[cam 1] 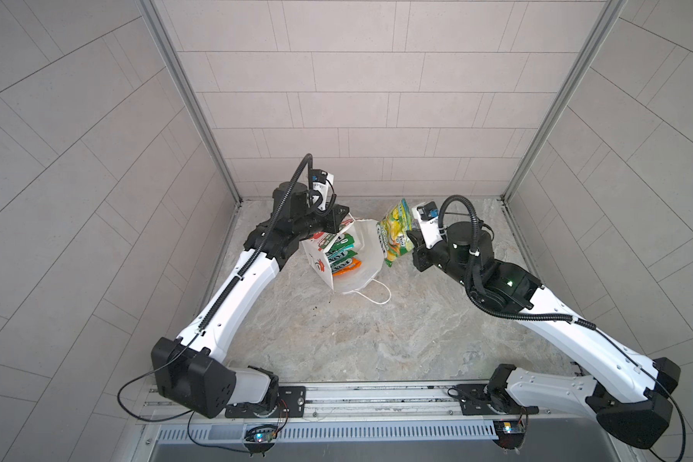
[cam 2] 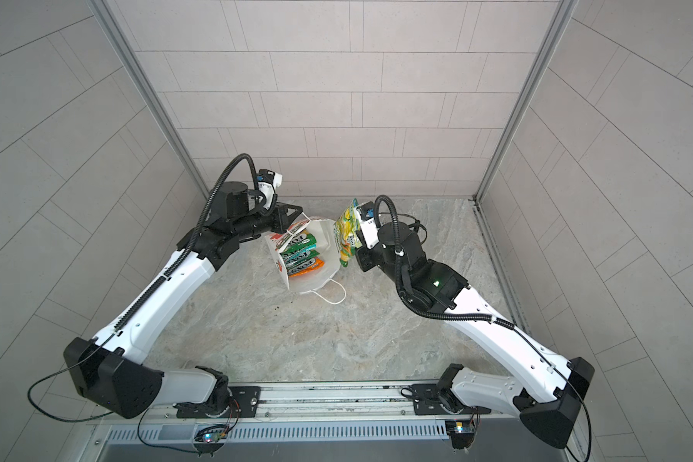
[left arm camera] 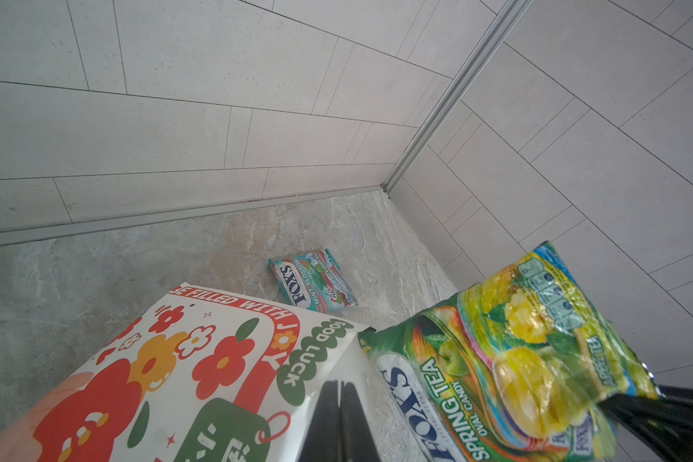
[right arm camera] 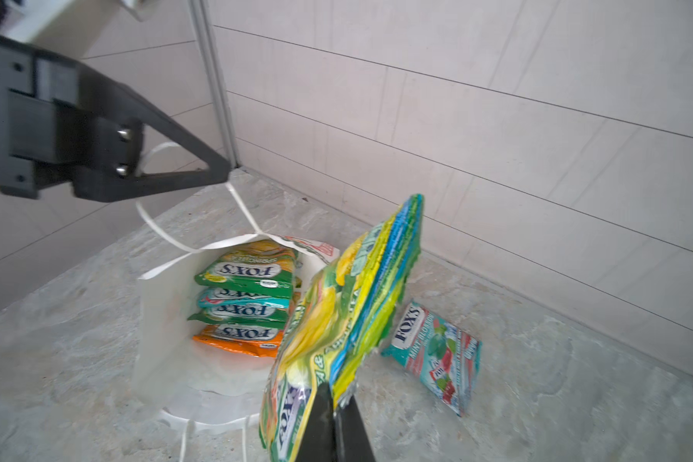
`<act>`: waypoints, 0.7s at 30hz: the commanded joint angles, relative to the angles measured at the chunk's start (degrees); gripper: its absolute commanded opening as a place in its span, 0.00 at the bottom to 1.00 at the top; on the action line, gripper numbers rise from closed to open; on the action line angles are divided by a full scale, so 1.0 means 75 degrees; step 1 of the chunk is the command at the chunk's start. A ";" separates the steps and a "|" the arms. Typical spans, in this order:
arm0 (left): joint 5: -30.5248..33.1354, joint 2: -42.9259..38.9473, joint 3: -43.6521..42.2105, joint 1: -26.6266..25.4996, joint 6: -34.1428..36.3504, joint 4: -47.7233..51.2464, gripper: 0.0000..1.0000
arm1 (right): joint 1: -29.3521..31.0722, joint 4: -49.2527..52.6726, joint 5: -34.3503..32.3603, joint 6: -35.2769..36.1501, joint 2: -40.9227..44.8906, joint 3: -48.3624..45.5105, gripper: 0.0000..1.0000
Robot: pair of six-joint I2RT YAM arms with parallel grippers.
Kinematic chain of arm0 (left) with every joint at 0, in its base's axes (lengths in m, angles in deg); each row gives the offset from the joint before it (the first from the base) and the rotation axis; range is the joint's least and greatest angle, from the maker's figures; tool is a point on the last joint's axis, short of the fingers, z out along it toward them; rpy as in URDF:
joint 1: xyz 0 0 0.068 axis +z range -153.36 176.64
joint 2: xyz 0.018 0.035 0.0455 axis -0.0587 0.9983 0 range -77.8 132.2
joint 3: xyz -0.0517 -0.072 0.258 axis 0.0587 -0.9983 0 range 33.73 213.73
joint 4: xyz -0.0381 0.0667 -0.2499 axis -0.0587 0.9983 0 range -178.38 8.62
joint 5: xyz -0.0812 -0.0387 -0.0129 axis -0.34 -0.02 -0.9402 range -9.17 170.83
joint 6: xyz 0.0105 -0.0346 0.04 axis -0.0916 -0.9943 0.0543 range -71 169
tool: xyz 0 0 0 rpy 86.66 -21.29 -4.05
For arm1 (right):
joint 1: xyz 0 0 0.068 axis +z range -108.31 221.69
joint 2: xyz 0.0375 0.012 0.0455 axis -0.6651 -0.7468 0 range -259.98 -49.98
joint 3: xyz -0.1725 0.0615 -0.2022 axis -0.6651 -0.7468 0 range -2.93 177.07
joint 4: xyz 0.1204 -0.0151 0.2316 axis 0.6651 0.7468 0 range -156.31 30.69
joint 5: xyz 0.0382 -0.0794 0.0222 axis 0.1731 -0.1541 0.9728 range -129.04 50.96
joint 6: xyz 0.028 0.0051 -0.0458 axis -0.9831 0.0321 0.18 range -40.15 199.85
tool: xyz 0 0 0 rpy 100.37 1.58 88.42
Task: Take the snacks out of the paper bag
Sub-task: 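Pull the yellow-green packet out of the bag with the right gripper, then lower the yellow-green packet beside the teal packet and open the right gripper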
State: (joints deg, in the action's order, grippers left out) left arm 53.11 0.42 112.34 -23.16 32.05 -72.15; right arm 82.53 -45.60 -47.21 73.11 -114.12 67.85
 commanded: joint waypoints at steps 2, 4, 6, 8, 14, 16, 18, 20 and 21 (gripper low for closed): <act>0.0029 0.0001 -0.0026 -0.0021 0.0080 -0.0066 0.00 | -0.0879 0.0286 -0.0085 -0.0349 0.0289 0.0121 0.00; 0.0029 0.0001 -0.0019 -0.0021 0.0086 -0.0060 0.00 | -0.1473 0.0370 0.0250 -0.0495 0.0303 -0.0006 0.00; 0.0030 0.0001 -0.0018 -0.0023 0.0090 -0.0054 0.00 | -0.2065 0.0425 0.0592 -0.0576 0.0272 -0.0133 0.00; 0.0029 0.0008 -0.0016 -0.0023 0.0090 -0.0054 0.00 | -0.2630 0.0417 0.0878 -0.0644 0.0217 -0.0280 0.00; 0.0011 0.0027 -0.0016 -0.0021 0.0090 -0.0039 0.00 | -0.3833 0.0203 0.1319 -0.0511 -0.0326 -0.0630 0.00; 0.0012 0.0031 -0.0007 -0.0021 0.0092 -0.0043 0.00 | -0.4127 -0.0060 0.1432 -0.0499 -0.0624 -0.0773 0.00; 0.0001 0.0036 -0.0007 -0.0021 0.0092 -0.0038 0.00 | -0.4332 -0.0325 0.1481 -0.0520 -0.0961 -0.0858 0.00; -0.0005 0.0039 -0.0012 -0.0021 0.0086 -0.0043 0.00 | -0.4508 -0.0599 0.1547 -0.0524 -0.1317 -0.0872 0.00; 0.0004 0.0036 -0.0015 -0.0021 0.0091 -0.0043 0.00 | -0.4593 -0.0707 0.1611 -0.0526 -0.1511 -0.0837 0.00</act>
State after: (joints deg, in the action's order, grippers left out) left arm 53.07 0.42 112.34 -23.16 32.07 -72.07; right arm 49.17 -45.29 -37.13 69.29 -123.73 61.12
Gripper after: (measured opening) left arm 0.061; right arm 0.047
